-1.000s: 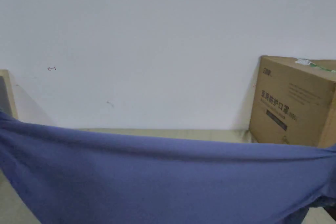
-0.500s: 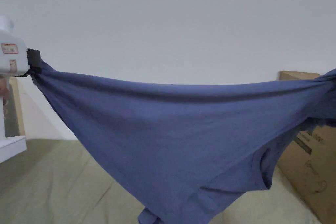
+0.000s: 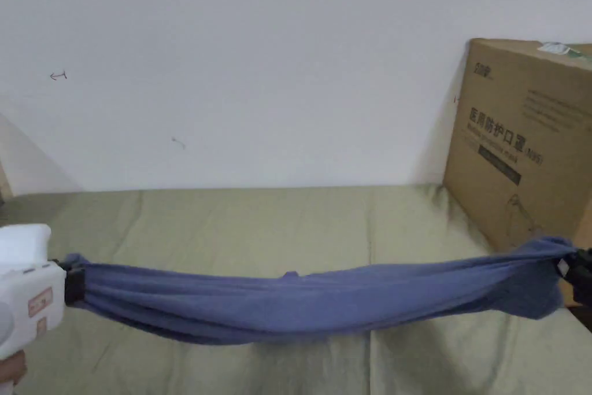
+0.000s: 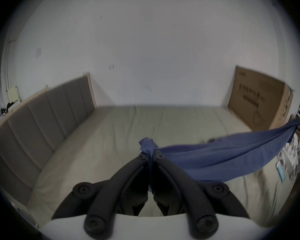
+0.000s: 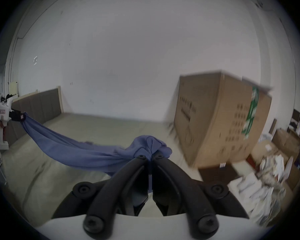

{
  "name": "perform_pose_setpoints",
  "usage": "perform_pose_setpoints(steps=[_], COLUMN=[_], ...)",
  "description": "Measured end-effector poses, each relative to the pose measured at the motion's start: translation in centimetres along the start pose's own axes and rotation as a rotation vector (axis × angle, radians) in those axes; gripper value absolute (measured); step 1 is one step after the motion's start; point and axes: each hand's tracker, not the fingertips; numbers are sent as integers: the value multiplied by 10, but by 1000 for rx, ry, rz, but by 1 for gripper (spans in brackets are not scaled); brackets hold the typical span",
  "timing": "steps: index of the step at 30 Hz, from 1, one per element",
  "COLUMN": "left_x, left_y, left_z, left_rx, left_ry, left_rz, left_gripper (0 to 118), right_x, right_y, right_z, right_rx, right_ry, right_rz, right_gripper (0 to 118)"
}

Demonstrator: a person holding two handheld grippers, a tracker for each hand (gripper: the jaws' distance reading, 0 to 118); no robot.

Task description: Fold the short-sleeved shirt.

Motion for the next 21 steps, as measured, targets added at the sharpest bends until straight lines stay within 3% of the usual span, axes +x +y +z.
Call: perform_pose_setpoints(steps=[8,10,13,15,17,19,21], left_x=[-1,-5,-11,-11,-18,-18,-18], left_y=[-127,-141,-165,-183,-200,-216,-233], left_z=[53,78,121,150,161,173,178], left_rx=[-143,-155,-190,-210,-253,-292,-283], left_ry=[-28,-37,-67,-84,-76,-76,-55], left_rz=[-5,-7,-10,40,73,98,107], left_gripper=[3,3,3,3,3,4,14], right_x=[-12,-12,-5,-7,-14,-14,-17], right_y=[-114,-126,-146,-162,-177,-194,-211], right_z=[89,119,161,186,203,212,214], right_rx=[-121,-132,-168,-187,-240,-264,-276], right_ry=[42,51,107,119,121,126,111], right_rz=[18,-10,-137,-113,-34,-41,-29], right_gripper=[1,1,1,1,1,1,1])
